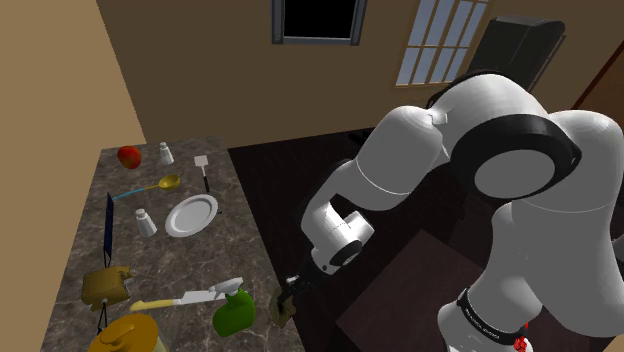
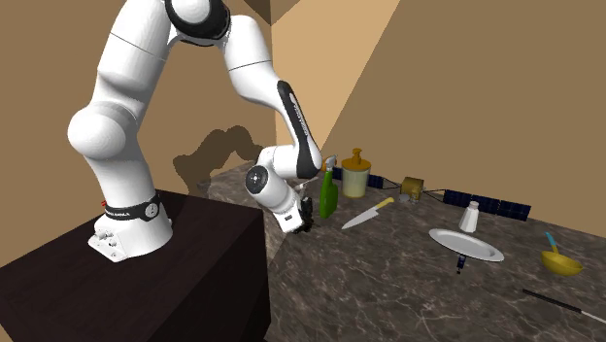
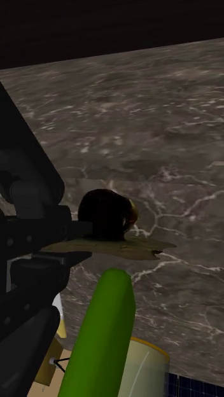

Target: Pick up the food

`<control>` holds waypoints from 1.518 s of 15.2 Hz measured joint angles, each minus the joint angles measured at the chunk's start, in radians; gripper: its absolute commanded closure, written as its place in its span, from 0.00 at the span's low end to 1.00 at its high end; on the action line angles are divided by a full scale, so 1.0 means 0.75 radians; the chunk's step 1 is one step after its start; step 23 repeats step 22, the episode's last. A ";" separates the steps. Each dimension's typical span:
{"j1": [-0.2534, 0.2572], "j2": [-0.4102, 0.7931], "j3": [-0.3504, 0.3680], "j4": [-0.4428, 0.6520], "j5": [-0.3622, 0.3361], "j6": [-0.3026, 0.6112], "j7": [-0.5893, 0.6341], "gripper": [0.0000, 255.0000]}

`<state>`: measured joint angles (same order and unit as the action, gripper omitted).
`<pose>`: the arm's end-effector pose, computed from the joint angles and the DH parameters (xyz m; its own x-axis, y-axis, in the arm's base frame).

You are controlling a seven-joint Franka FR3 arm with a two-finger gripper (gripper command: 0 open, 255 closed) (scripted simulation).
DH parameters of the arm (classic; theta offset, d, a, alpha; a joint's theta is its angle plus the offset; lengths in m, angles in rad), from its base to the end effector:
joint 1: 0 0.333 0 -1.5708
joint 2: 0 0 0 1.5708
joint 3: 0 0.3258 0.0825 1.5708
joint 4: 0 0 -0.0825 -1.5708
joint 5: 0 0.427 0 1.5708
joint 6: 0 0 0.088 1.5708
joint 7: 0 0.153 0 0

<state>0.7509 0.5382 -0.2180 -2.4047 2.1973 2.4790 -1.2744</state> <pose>0.3938 0.2290 0.0042 0.9597 -0.2782 0.0402 -0.1826 -0.7257 -0.6633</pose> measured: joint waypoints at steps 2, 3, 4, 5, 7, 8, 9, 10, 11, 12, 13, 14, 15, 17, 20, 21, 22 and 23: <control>0.000 0.000 -0.001 0.000 0.000 0.000 0.000 1.00; 0.000 -0.001 -0.001 0.000 0.000 0.000 0.000 1.00; 0.000 -0.001 -0.001 0.000 0.000 0.000 0.000 1.00; 0.000 -0.001 -0.001 0.000 0.000 0.000 0.000 1.00; 0.000 -0.011 -0.001 -0.004 -0.007 0.005 0.007 1.00; 0.001 -0.030 -0.001 -0.013 -0.018 0.013 0.017 1.00; 0.001 -0.048 -0.002 -0.021 -0.029 0.021 0.028 1.00; 0.002 -0.071 -0.002 -0.031 -0.042 0.031 0.042 1.00; 0.004 -0.090 -0.001 -0.038 -0.052 0.040 0.053 1.00; 0.005 -0.110 -0.001 -0.048 -0.063 0.049 0.065 1.00; 0.006 -0.136 -0.001 -0.059 -0.079 0.061 0.081 1.00; 0.004 -0.155 -0.003 -0.065 -0.098 0.068 0.097 1.00; 0.006 -0.179 -0.002 -0.076 -0.112 0.079 0.113 1.00; 0.008 -0.218 -0.002 -0.091 -0.139 0.097 0.141 1.00; 0.009 -0.282 -0.001 -0.116 -0.187 0.126 0.190 1.00; 0.011 -0.307 0.000 -0.125 -0.207 0.138 0.213 1.00; 0.012 -0.320 0.001 -0.128 -0.217 0.145 0.225 1.00; 0.012 -0.320 0.001 -0.128 -0.217 0.145 0.225 1.00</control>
